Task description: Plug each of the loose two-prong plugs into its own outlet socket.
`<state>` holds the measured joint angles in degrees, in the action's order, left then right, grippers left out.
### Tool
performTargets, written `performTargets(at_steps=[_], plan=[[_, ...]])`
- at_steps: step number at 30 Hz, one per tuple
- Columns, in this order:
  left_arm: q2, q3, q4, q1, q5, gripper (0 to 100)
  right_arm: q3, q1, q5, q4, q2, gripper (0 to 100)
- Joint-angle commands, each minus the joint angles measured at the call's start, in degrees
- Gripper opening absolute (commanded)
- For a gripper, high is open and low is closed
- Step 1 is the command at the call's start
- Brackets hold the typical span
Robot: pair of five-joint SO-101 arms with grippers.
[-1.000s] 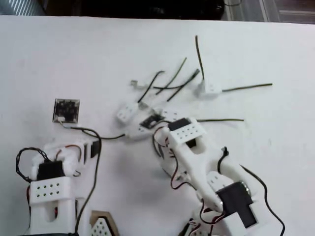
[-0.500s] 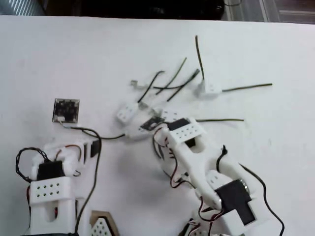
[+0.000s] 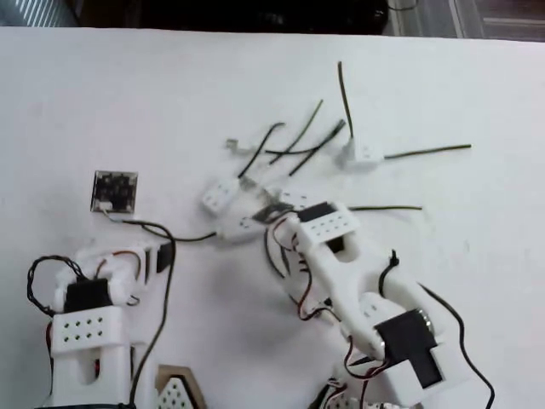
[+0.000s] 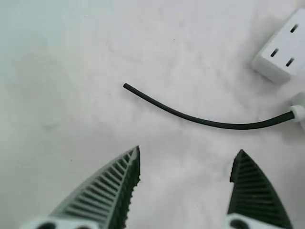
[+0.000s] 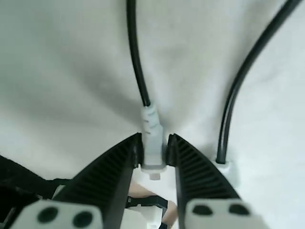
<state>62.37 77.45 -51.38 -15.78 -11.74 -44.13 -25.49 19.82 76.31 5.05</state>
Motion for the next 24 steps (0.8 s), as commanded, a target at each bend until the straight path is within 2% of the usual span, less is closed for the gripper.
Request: performTargets(at_steps=[1,3,10,24], plan=[[1.2,-0.3,1.0,-0.2,-0.7,31,1.6,0.6,0.3,0.5,0.1,4.6],[1.2,-0.3,1.0,-0.3,-0.7,31,1.6,0.4,0.3,0.4,0.4,1.3],[1.2,-0.3,1.0,-0.4,-0.7,31,1.8,0.5,0.3,1.9,3.6,1.7],[1.2,-0.6,1.1,0.0,-0.5,31,1.5,0.7,-0.3,5.0,43.6,1.6]])
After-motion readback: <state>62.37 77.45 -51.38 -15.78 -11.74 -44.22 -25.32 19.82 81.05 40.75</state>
